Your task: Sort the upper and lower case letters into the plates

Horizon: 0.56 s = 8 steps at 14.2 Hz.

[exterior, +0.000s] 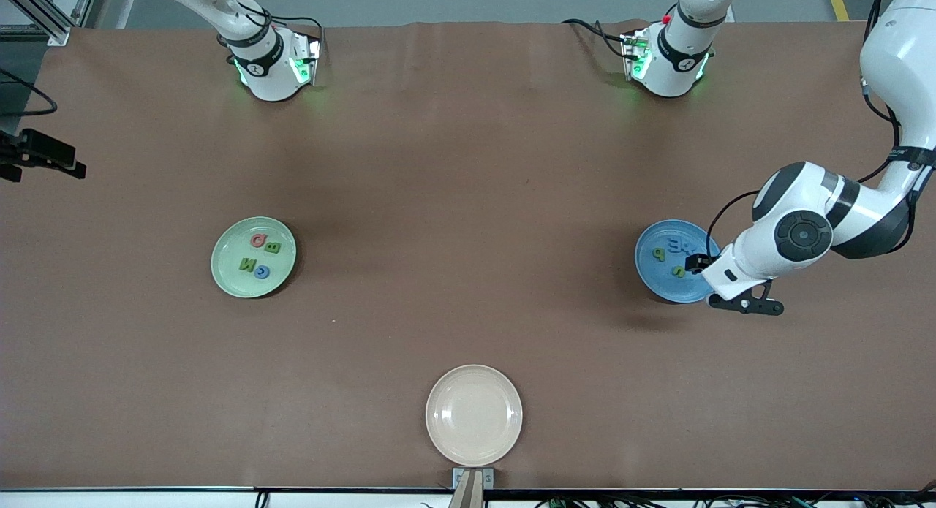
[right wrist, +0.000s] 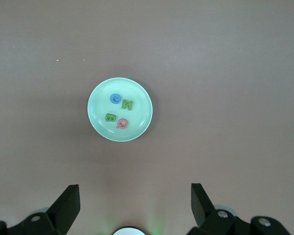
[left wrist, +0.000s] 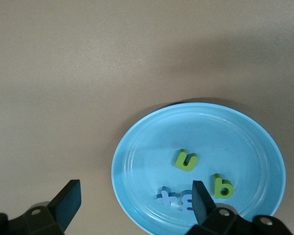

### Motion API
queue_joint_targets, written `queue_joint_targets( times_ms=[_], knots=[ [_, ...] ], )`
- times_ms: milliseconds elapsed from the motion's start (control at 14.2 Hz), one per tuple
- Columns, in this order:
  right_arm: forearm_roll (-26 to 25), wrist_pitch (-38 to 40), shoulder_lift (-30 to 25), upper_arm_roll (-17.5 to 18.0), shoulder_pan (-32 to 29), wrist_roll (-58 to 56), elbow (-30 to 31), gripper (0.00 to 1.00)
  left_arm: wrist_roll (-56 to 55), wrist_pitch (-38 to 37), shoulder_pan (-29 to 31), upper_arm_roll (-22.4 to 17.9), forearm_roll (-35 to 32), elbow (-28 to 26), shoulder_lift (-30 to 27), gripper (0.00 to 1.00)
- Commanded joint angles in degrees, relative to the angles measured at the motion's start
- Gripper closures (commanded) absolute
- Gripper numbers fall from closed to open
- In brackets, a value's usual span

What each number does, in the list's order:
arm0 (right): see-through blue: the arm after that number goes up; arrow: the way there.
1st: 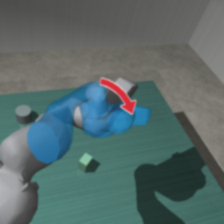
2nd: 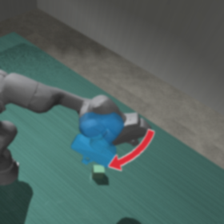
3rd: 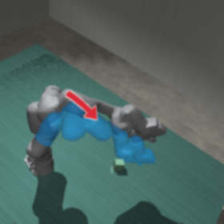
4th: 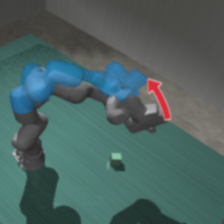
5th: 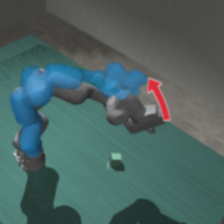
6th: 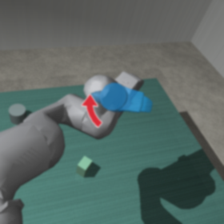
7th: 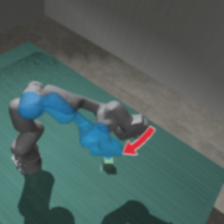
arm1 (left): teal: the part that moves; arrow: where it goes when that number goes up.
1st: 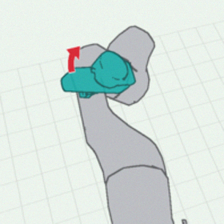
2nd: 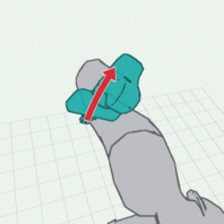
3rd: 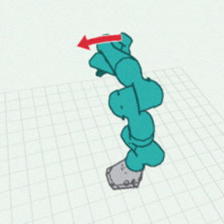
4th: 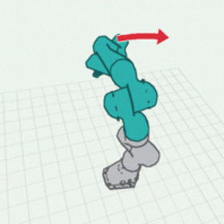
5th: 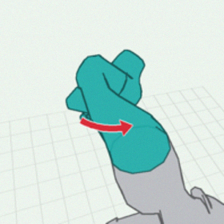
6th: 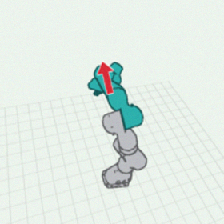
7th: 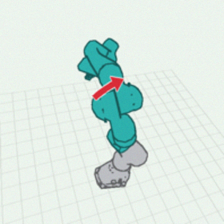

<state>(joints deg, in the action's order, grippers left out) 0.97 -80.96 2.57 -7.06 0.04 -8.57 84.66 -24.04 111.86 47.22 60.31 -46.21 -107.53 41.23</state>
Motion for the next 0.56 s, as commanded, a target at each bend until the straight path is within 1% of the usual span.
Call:
queue_joint_targets(
  times_ms=[0, 141, 282, 353, 424, 494],
  knots=[
    [0.0, 0.4, -3.2, 2.3, 0.1, 3.3, 2.2, 0.00, 1.0, -1.2, 0.6, 0.3, 1.8, 0.5, -1.0, 0.00],
    [0.0, 1.1, -3.6, 2.4, 0.0, 3.4, 2.1, 0.00, 2.6, -1.2, 0.7, -0.4, 4.8, 0.6, -3.0, 0.00],
    [0.0, 1.8, -5.4, 2.3, -0.1, 3.0, 2.2, 0.00, 10.6, -0.8, -0.7, -5.8, 11.0, 0.6, -7.1, 0.00],
    [0.0, 2.5, -5.7, 2.3, -0.2, 2.9, 2.0, 0.00, 14.2, -0.8, -2.6, -9.0, 14.8, 0.6, -9.4, 0.00],
    [0.0, 3.2, -5.9, 2.3, -0.3, 2.8, 1.7, 0.00, 16.9, -0.7, -5.6, -13.1, 18.3, 0.6, -12.0, 0.00],
    [-0.1, 4.0, -6.0, 2.3, -0.3, 2.7, 1.0, 0.00, 19.0, -0.6, -10.1, -17.8, 21.8, 0.6, -14.7, 0.00]
  ],
)
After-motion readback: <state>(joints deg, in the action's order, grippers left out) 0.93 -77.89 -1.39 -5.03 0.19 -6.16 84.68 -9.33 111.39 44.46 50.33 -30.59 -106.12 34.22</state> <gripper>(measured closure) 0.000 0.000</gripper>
